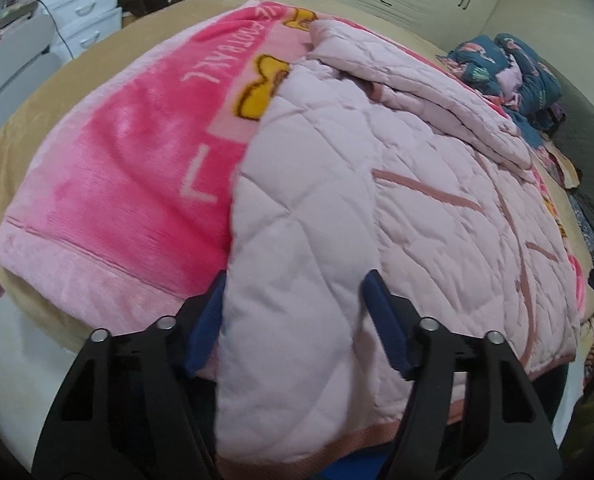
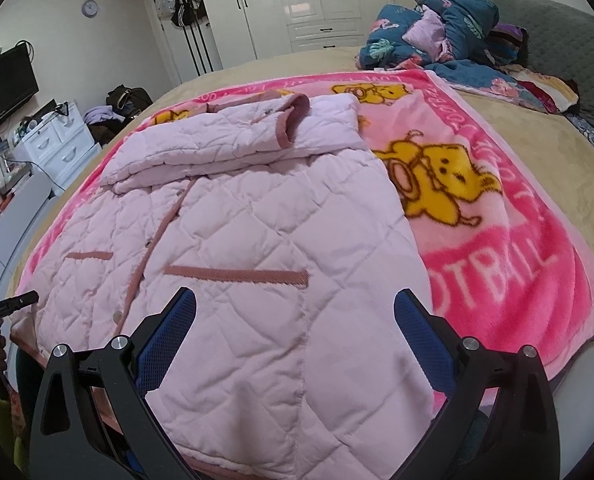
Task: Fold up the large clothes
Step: 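Move both tools to the jacket hem and close them on it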
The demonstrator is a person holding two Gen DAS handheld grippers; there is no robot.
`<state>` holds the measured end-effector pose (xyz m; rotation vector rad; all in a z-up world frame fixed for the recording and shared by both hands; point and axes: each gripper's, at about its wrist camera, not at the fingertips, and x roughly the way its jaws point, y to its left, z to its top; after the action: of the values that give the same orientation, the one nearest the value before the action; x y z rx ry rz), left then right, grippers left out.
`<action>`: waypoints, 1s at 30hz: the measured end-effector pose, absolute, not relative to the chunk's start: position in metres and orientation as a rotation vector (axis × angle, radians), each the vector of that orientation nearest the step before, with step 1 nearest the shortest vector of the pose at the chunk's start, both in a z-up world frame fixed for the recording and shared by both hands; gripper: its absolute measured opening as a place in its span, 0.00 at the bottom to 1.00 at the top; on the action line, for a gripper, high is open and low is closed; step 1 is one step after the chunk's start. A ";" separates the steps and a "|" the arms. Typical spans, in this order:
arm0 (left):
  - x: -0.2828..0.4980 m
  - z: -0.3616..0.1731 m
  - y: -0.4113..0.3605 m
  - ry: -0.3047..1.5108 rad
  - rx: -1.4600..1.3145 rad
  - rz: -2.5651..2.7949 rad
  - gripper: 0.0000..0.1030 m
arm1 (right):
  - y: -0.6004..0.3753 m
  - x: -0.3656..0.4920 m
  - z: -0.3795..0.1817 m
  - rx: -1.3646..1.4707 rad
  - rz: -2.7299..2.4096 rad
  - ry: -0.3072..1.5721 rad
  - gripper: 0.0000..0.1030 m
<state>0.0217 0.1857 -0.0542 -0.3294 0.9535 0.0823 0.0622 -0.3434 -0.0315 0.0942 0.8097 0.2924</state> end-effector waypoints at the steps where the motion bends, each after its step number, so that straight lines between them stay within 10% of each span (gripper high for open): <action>1: 0.021 -0.056 0.182 0.960 -0.335 0.080 0.57 | -0.345 0.061 -0.033 0.094 0.293 0.814 0.96; 30: -0.007 -0.068 0.162 1.022 -0.234 0.078 0.77 | -0.381 0.002 -0.092 0.092 0.365 1.076 0.85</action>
<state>-0.0070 0.1621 -0.0681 -0.2337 1.0221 0.0777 0.0016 -0.3812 -0.0923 0.0922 1.0763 0.3646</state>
